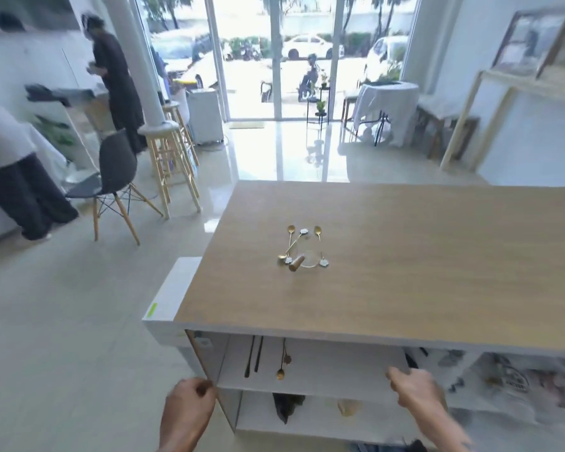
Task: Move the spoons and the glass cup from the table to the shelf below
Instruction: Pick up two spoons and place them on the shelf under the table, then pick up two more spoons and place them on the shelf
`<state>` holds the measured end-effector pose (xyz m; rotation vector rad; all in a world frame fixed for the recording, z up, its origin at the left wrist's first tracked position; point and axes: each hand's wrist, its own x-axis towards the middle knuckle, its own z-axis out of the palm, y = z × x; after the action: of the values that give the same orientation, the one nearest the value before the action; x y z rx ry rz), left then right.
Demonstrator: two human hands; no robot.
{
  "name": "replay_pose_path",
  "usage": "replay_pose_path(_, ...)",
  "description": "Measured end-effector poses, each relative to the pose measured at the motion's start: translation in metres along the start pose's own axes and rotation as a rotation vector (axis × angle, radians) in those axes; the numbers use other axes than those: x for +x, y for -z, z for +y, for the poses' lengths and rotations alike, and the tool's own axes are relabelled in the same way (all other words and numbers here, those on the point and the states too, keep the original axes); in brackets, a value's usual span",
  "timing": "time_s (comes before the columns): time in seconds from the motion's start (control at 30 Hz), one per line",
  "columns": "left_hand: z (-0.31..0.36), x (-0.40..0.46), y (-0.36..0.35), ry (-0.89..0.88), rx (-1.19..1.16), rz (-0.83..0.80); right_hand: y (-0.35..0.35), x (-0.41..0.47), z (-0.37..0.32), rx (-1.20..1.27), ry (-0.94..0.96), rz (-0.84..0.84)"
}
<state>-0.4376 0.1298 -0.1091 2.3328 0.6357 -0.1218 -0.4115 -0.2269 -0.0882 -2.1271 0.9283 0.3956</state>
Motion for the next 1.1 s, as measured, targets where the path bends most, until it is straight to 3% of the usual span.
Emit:
replay_pose_path(0.17, 0.032, -0.014, 0.058, -0.044, 0.045, 0.101, 0.077, -0.023, -0.004, 0.03, 0.072, 0.084)
replay_pose_path(0.4, 0.115, 0.003, 0.101, -0.181, -0.025, 0.208, 0.137, -0.046, -0.063, 0.167, 0.243, 0.165)
replay_pose_path(0.53, 0.153, 0.028, 0.098, -0.206, -0.084, 0.183, 0.134, -0.041, -0.103, 0.205, 0.332, 0.149)
replay_pose_path(1.1, 0.248, 0.197, 0.021, -0.205, -0.04, -0.135, 0.06, 0.081, -0.236, 0.149, 0.28, 0.027)
